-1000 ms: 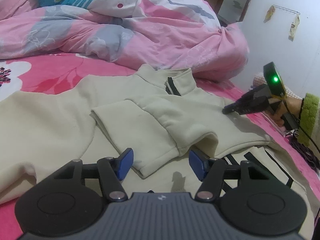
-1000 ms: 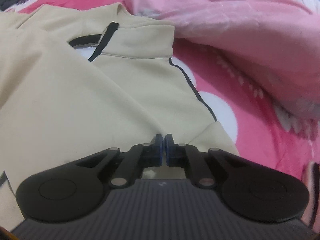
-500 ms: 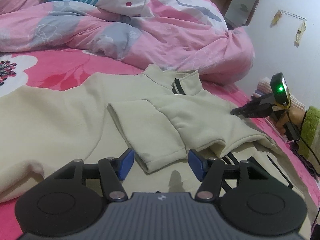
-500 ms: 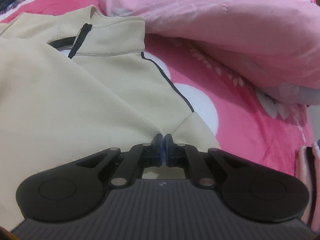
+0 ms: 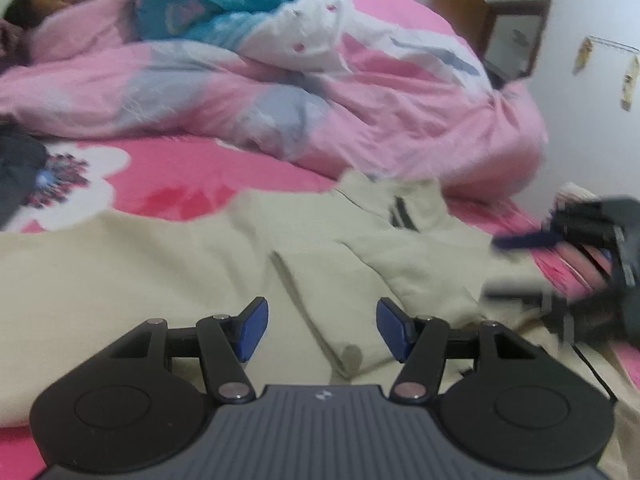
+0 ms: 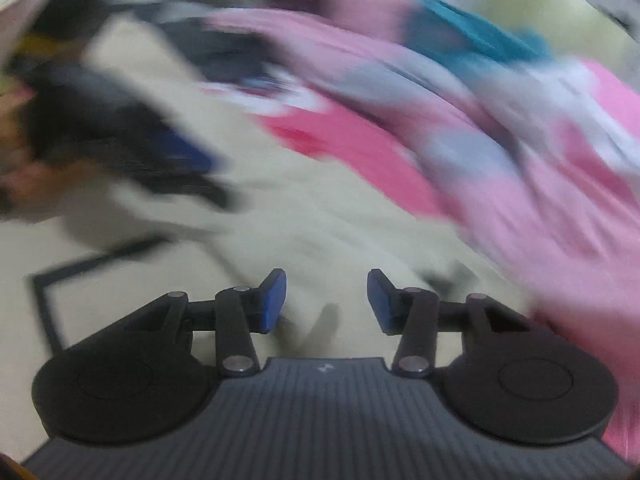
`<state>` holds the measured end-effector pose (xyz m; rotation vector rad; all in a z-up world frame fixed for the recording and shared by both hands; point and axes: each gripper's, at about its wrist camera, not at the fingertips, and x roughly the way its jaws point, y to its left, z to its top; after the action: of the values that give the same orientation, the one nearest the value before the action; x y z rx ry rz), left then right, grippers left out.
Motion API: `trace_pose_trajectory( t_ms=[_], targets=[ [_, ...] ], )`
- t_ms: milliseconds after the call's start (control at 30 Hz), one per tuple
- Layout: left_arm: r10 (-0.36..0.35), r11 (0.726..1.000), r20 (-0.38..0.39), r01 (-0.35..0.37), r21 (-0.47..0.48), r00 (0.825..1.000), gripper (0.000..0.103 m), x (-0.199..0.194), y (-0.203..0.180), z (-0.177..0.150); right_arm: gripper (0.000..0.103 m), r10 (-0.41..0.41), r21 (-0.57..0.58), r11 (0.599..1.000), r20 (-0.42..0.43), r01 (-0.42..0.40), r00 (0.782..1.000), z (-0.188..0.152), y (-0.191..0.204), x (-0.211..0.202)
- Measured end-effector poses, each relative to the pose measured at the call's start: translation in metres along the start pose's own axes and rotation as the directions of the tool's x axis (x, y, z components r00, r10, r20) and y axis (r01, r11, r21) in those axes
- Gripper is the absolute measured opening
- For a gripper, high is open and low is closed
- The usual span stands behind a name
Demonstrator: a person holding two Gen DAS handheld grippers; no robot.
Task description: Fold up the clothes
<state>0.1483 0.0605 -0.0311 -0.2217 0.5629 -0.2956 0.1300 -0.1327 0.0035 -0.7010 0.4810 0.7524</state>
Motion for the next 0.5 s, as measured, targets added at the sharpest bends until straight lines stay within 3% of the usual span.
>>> trace_pose_trajectory(
  t_ms=[267,333,367,500],
  targets=[
    [0.023,0.994,0.103,-0.012,-0.109,0.994,0.060,-0.019,0.035,0.026,0.042,0.085,-0.078,0.993,-0.094,-0.093,0.992,0.020,0.035,0.067],
    [0.034,0.990,0.128,-0.015,-0.140,0.991,0.061,-0.026,0.045,0.032,0.027,0.082,0.152,0.986,-0.081,-0.069,0.993,0.022,0.012,0.071],
    [0.041,0.987,0.139,-0.018,-0.160,0.989,0.060,-0.029,0.050,0.035,0.013,0.076,0.240,0.969,-0.065,-0.058,0.995,0.020,0.003,0.070],
    [0.058,0.971,0.159,-0.019,-0.237,0.986,0.060,-0.035,0.070,0.043,0.007,0.010,0.463,0.886,-0.010,-0.004,1.000,0.014,-0.019,0.062]
  ],
)
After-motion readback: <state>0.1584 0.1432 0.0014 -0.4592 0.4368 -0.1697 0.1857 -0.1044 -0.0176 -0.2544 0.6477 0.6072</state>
